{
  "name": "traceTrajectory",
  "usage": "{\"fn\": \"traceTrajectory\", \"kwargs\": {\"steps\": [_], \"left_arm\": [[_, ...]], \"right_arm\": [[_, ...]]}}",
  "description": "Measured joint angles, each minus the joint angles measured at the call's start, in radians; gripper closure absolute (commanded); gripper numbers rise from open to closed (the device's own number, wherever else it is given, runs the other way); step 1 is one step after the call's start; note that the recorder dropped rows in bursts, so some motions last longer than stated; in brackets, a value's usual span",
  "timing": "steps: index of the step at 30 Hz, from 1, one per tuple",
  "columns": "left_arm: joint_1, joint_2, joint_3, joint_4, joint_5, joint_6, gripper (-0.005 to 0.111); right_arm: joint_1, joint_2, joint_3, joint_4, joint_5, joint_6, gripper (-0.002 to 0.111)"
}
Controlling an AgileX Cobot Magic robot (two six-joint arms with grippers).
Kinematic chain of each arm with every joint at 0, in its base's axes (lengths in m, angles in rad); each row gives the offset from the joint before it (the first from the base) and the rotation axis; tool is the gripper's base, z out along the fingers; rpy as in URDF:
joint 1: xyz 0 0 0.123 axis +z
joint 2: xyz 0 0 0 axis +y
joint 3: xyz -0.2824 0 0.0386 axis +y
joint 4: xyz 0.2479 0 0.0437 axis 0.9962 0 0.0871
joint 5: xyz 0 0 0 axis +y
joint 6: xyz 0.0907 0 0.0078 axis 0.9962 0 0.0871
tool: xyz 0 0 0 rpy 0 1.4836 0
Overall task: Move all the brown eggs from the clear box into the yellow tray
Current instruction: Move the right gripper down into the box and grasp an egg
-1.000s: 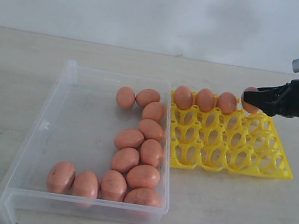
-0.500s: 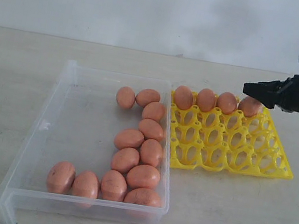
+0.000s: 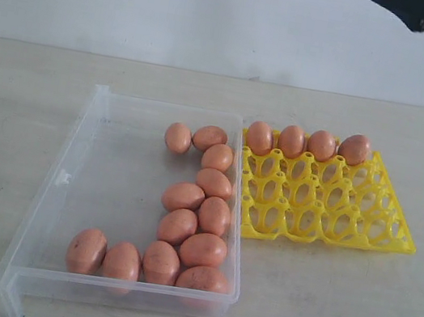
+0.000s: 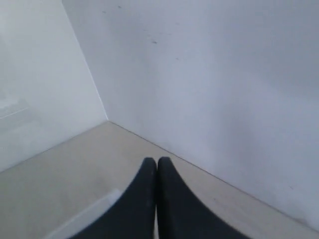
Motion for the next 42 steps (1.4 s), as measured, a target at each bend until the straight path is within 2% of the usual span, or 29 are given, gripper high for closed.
{"fn": "traceTrajectory", "kwargs": {"steps": [3,6,8,11,14,15,17,21,23,25,27,30,31,33,36,38,42], "left_arm": [[0.0,0.0,0.0,0.0,0.0,0.0,0.111],[0.0,0.0,0.0,0.0,0.0,0.0,0.111],[0.0,0.0,0.0,0.0,0.0,0.0,0.111],[0.0,0.0,0.0,0.0,0.0,0.0,0.111],[0.0,0.0,0.0,0.0,0.0,0.0,0.111],[0.0,0.0,0.0,0.0,0.0,0.0,0.111],[0.0,0.0,0.0,0.0,0.0,0.0,0.111],[0.0,0.0,0.0,0.0,0.0,0.0,0.111],[0.0,0.0,0.0,0.0,0.0,0.0,0.111],[0.0,0.0,0.0,0.0,0.0,0.0,0.111],[0.0,0.0,0.0,0.0,0.0,0.0,0.111],[0.0,0.0,0.0,0.0,0.0,0.0,0.111],[0.0,0.0,0.0,0.0,0.0,0.0,0.111],[0.0,0.0,0.0,0.0,0.0,0.0,0.111],[0.0,0.0,0.0,0.0,0.0,0.0,0.111],[0.0,0.0,0.0,0.0,0.0,0.0,0.111],[0.0,0.0,0.0,0.0,0.0,0.0,0.111]], "right_arm": [[0.129,-0.09,0.0,-0.036,0.112,0.007,0.108],[0.342,-0.173,0.0,-0.13,0.352,0.019,0.108],[0.521,-0.216,0.0,-0.273,0.641,0.031,0.108],[0.768,-0.216,-0.005,-0.403,1.237,-0.032,0.108],[0.904,-0.156,-0.054,-0.424,1.715,-0.176,0.108],[0.918,-0.139,-0.075,-0.397,1.788,-0.257,0.109],[0.924,-0.107,-0.147,-0.186,1.865,-0.478,0.108],[0.866,-0.044,-0.339,0.601,1.987,-1.047,0.108],[0.82,0.004,-0.442,1.011,2.136,-1.351,0.108],[0.796,0.054,-0.518,1.283,2.277,-1.578,0.108],[0.791,0.099,-0.573,1.458,2.338,-1.711,0.108],[0.808,0.15,-0.595,1.547,2.366,-1.864,0.107],[0.812,0.165,-0.597,1.554,2.371,-1.918,0.103],[0.816,0.197,-0.599,1.549,2.375,-2.011,0.091],[0.816,0.246,-0.599,1.54,2.376,-2.105,0.067],[0.816,0.275,-0.599,1.537,2.376,-2.145,0.058],[0.816,0.33,-0.599,1.517,2.376,-2.216,0.054]]}}
